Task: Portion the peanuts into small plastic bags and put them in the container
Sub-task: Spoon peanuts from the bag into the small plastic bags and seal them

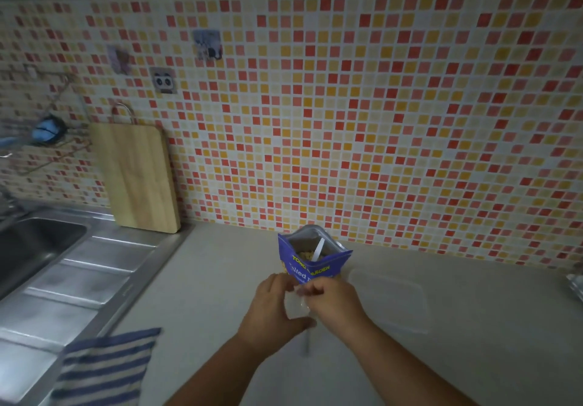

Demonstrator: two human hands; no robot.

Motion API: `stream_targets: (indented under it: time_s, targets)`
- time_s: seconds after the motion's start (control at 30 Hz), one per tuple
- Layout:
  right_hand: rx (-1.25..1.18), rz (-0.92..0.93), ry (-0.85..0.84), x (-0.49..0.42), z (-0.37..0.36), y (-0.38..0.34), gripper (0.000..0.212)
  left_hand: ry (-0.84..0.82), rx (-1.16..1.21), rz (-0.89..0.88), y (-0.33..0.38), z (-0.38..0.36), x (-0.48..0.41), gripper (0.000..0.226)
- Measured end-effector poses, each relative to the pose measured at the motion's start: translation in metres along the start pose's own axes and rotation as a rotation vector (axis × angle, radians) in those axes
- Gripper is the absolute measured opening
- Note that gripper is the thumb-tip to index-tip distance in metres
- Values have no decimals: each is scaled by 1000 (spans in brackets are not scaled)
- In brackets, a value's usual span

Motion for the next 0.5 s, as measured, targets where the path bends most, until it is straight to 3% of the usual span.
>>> stream_targets:
  time_s: [0.1, 0.33, 0.4, 0.5]
  targets:
    - [58, 42, -34, -1, 1, -8, 31, -97, 31, -11, 3, 1, 2, 80]
    - [56, 58, -38, 1, 11, -25, 33, -110, 36, -48, 11, 17, -11, 52]
    - [13, 40, 66, 0, 27, -27, 25, -110, 131, -36, 10, 22, -15, 44]
    - [88, 44, 370, -10, 67, -28, 27, -112, 250, -21, 6, 28, -17, 40]
Point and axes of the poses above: each hand's wrist, its own x-axis away from the middle knuckle, its own z-axis out of the back of the hand, y = z × x, the point moved 8 cm from there along -x, towards the middle knuckle, and after that the axes turned 15 degrees about x, right-handed, at the moved point
